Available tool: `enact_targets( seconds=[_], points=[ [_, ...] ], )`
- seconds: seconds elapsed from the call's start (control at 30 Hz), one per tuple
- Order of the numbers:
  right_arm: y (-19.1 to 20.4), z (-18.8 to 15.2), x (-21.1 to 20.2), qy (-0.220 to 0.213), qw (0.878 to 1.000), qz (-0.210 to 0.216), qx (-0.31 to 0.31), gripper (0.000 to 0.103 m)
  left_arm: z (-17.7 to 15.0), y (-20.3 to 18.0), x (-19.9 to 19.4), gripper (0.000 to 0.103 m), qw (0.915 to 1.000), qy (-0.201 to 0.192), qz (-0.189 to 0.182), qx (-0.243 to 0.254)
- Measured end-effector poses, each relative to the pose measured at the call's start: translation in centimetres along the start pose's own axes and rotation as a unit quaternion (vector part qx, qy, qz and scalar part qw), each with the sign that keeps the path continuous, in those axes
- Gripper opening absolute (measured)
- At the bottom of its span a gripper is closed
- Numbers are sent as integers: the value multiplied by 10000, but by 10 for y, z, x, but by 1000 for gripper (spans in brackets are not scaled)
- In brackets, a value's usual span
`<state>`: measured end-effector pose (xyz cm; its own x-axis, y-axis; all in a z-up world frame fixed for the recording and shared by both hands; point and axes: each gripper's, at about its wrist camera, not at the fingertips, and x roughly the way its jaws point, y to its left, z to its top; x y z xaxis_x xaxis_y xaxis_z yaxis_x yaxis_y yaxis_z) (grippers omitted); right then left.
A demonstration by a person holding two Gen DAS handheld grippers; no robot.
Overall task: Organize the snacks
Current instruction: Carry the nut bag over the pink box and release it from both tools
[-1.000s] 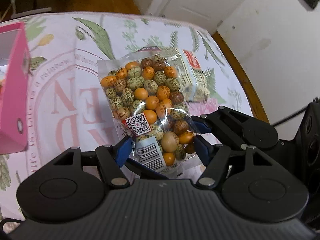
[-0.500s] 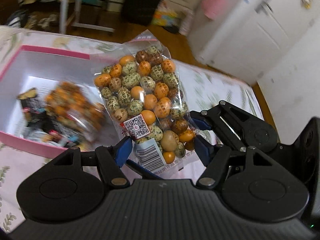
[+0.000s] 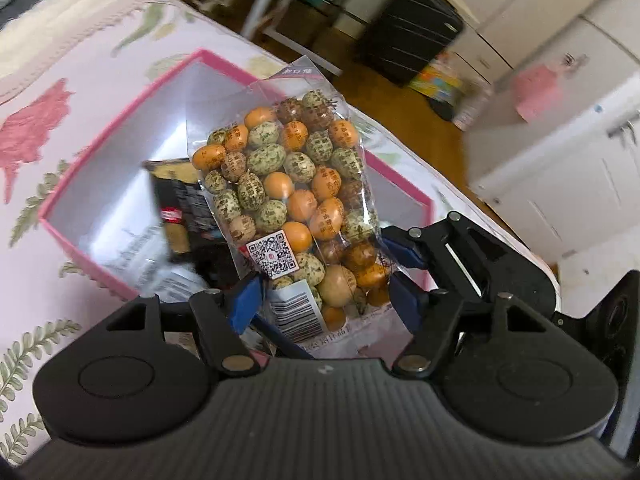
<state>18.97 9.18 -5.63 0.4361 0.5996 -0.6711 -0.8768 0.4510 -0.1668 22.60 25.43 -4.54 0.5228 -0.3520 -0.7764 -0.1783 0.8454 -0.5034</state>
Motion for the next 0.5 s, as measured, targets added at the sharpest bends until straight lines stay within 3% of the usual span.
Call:
enact_targets(
  seconds=[0.03,0.1,0.2,0.33,0.5],
  points=[
    [3,0,4,-46,9999,-53,-134,89,1,6,1,70,9999,-49,31,-137],
    [13,-1,7,-165,9976,-321,-589,90,2,16,6,70,9993,-108,202,-296],
    [20,-7,7,-26,9932,-788,-853,90,0,16,7,70,9970,-420,642,-69],
    [16,-22,-14,120,9965,-767,-314,90,-5,10,-3,70,9971,-530,546,70],
    [11,-49,-66,21,9974,-499,525,90,-5,-9,-23,66,9942,-590,630,643]
  ],
)
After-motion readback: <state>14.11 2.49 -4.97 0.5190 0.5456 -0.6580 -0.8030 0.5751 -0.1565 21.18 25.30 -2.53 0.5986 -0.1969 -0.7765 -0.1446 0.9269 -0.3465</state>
